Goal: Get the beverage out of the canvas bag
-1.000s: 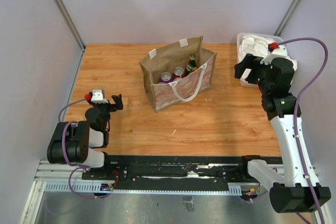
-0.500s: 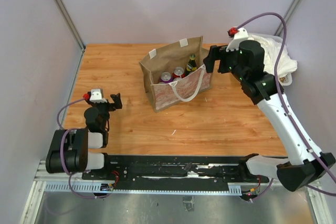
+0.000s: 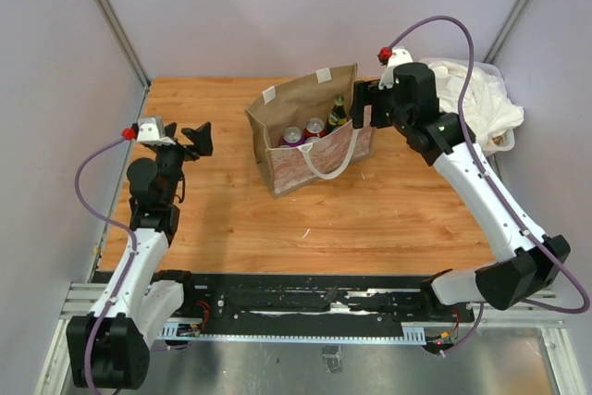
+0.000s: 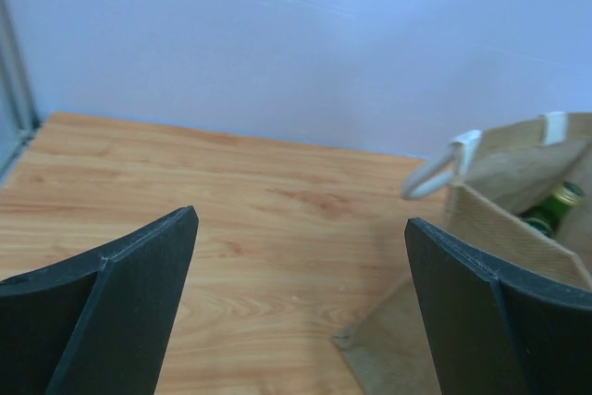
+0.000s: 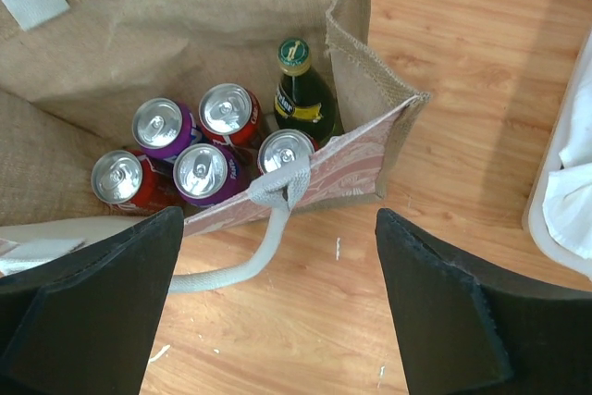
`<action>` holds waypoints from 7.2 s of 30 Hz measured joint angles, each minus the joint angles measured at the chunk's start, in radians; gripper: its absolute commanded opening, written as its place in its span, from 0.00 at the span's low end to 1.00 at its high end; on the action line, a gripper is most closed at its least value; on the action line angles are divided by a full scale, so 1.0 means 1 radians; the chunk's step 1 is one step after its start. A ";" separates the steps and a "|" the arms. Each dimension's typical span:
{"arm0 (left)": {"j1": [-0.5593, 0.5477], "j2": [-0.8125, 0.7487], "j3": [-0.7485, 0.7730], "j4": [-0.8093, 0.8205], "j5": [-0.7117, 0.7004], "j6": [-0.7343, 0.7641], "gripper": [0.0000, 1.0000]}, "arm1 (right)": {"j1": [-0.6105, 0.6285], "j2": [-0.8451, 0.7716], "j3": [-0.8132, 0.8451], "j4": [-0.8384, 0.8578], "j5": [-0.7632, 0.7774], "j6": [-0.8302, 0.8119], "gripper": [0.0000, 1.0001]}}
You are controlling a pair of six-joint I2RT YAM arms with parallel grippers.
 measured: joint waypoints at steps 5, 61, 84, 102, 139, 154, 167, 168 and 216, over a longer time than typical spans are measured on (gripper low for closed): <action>-0.133 0.010 0.118 -0.165 -0.002 -0.026 1.00 | 0.005 0.038 0.031 -0.044 0.009 0.002 0.86; -0.229 0.208 0.402 -0.306 0.136 -0.290 0.90 | 0.031 0.103 0.101 -0.109 0.085 -0.036 0.85; -0.360 0.210 0.431 -0.335 -0.032 -0.344 0.73 | 0.031 0.175 0.037 -0.074 0.128 0.000 0.42; -0.549 0.296 0.406 -0.520 -0.140 -0.330 0.22 | 0.052 0.037 -0.211 -0.013 0.128 0.016 0.41; -0.592 0.225 0.187 -0.507 -0.162 -0.384 0.67 | 0.064 0.035 -0.356 -0.044 0.207 0.097 0.39; -0.581 0.156 0.226 -0.474 -0.077 -0.497 0.95 | 0.064 0.051 -0.288 -0.069 0.208 0.047 0.45; -0.630 0.258 0.266 -0.481 -0.073 -0.542 0.95 | 0.089 0.052 -0.288 -0.067 0.206 0.043 0.45; -0.634 0.268 0.266 -0.491 -0.077 -0.544 0.94 | 0.093 0.052 -0.288 -0.066 0.204 0.041 0.45; -0.742 0.340 0.164 -0.594 -0.258 -0.535 0.43 | 0.248 0.054 0.035 -0.065 0.172 -0.064 0.37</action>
